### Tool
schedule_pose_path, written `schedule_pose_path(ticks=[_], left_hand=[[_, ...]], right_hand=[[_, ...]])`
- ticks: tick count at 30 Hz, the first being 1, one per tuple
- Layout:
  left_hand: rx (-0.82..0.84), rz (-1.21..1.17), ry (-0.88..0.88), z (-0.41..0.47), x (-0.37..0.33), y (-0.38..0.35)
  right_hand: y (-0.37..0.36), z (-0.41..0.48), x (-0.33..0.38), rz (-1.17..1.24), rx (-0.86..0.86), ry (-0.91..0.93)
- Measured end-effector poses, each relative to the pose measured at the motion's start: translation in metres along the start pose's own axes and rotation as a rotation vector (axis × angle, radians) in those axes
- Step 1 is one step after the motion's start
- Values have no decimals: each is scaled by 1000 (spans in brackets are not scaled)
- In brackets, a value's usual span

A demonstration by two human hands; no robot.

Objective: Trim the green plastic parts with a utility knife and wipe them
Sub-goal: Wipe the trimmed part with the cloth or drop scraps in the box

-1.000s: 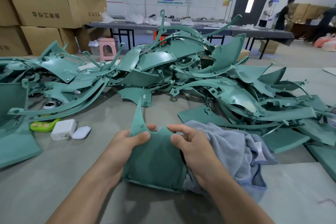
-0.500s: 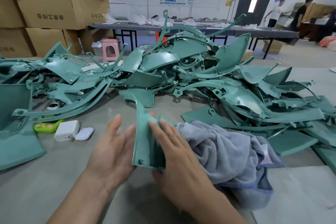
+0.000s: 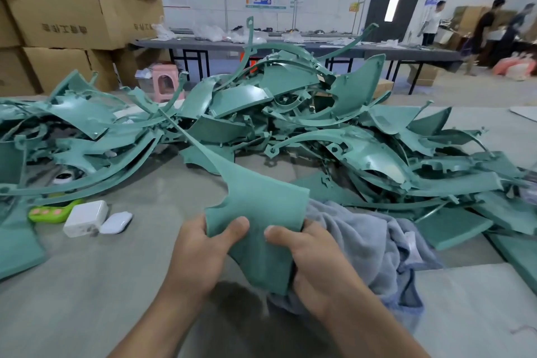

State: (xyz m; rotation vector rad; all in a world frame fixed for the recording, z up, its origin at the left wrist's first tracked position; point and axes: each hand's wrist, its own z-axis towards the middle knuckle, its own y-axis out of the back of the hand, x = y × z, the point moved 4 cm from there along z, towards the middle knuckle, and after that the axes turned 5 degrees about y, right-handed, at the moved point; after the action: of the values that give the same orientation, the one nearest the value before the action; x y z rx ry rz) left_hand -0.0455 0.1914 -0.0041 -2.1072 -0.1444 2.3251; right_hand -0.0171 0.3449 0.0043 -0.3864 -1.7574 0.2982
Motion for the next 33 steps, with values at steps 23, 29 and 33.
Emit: schedule_pose_path(ticks=[23, 29, 33], left_hand=[[466, 59, -34, -84, -98, -169], [705, 14, 84, -185, -78, -254], [1022, -12, 271, -276, -45, -305]], right_hand=[[135, -166, 121, -408, -363, 526], [223, -284, 82, -38, -500, 483], [273, -367, 42, 17, -758, 430]])
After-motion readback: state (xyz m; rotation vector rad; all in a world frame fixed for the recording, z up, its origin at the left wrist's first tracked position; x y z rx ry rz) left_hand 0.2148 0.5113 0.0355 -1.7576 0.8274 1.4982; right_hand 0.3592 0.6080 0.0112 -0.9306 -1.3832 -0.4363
